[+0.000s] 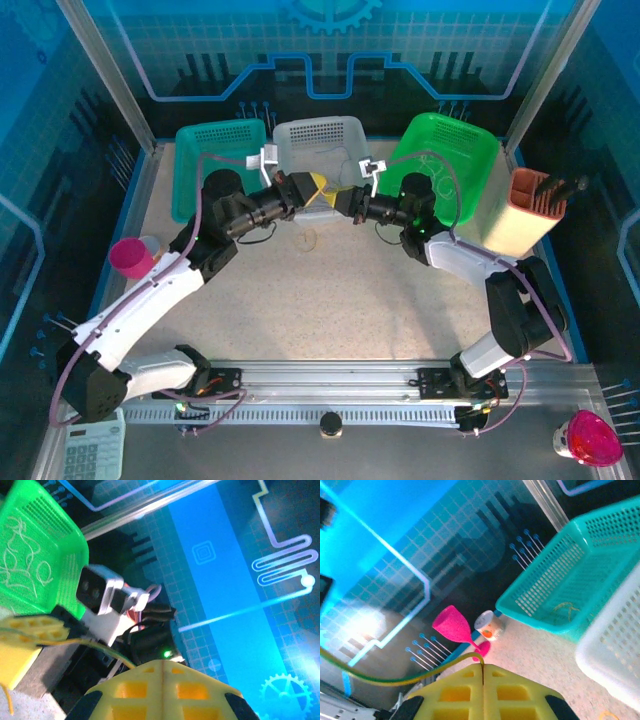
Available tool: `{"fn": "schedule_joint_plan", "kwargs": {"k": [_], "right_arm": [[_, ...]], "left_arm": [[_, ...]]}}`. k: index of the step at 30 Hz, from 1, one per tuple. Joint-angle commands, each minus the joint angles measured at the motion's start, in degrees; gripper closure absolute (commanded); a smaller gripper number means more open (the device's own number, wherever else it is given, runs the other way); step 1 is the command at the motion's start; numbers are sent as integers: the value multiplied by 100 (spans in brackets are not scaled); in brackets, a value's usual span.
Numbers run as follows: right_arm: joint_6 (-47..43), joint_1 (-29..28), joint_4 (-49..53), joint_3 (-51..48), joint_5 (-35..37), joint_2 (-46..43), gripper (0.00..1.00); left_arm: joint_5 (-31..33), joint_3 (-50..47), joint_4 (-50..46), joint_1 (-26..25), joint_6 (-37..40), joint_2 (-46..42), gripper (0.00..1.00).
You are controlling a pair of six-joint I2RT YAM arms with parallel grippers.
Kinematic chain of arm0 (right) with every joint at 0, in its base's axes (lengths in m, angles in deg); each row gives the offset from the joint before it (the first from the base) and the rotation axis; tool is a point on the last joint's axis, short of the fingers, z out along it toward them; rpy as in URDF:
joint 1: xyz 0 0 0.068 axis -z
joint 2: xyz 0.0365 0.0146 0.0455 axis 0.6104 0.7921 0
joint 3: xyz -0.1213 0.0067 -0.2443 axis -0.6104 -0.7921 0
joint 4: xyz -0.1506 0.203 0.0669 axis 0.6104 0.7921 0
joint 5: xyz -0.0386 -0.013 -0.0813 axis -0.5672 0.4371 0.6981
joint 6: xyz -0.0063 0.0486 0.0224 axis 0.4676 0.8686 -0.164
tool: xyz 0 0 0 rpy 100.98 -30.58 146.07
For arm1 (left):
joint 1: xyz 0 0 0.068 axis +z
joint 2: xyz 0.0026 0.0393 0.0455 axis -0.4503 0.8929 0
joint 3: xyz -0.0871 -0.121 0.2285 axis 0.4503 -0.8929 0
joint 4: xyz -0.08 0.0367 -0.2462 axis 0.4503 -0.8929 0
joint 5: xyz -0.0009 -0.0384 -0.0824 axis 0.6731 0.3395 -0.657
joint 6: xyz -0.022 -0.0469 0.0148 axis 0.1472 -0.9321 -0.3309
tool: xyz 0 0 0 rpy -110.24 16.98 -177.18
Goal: Untangle the cables
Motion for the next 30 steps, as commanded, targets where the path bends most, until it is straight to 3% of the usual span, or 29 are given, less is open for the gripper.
{"fn": "schedule_joint_plan", "kwargs": {"k": [1,11,19,26,30], "right_arm": [[-457,48,486,-246,311,-44,100],[-1127,-143,1482,-455,748,101,100],[-1162,-399,1564,-475,854,287,80],[-1250,-440,1794,-397,982,282,56],[-1484,-486,2263,-265,1210,198,51]], "left_arm": [[187,434,-14,229,298,-281,100],[781,351,-256,1057,770,-409,100],[829,336,-620,1859,1330,-238,100],[870,599,-1178,2526,1990,159,100],[934,698,-1407,2963,2284,494,100]]}}
